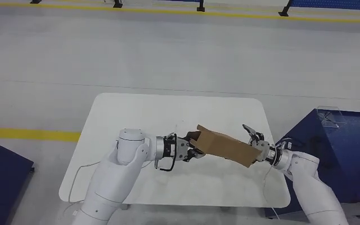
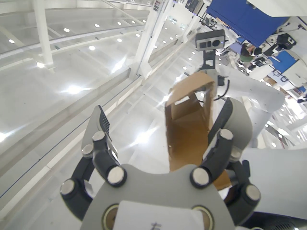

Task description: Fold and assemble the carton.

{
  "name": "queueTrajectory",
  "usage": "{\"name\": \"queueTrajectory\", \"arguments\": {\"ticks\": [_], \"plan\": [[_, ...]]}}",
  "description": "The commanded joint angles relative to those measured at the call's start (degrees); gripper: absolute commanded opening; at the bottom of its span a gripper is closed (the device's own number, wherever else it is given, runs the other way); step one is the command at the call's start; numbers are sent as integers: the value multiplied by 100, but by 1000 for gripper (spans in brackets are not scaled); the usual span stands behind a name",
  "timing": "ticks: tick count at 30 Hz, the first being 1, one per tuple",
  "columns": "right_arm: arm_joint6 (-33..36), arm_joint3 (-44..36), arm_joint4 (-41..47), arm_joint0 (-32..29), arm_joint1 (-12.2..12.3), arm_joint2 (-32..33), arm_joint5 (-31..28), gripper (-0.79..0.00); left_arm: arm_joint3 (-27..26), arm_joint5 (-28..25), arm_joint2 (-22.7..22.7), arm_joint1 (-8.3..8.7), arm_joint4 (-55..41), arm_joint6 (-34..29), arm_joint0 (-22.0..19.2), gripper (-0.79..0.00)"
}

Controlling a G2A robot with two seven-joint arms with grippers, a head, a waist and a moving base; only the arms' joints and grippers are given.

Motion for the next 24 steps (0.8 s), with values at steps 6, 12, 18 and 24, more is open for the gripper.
{"name": "queueTrajectory", "arguments": {"ticks": [6,12,18,24], "plan": [[451,-212,516,-174,98,86,-472,0,400,-2,324,68,-478,68,-141,-785],[413,-302,558,-184,98,90,-589,-46,394,-2,531,159,-776,166,-191,-785],[364,-341,775,-208,42,-27,-851,-145,395,-2,744,260,-1028,279,-213,-785],[246,-351,585,-206,16,-204,-928,-342,355,-2,890,352,-1269,406,-248,-785]]}}
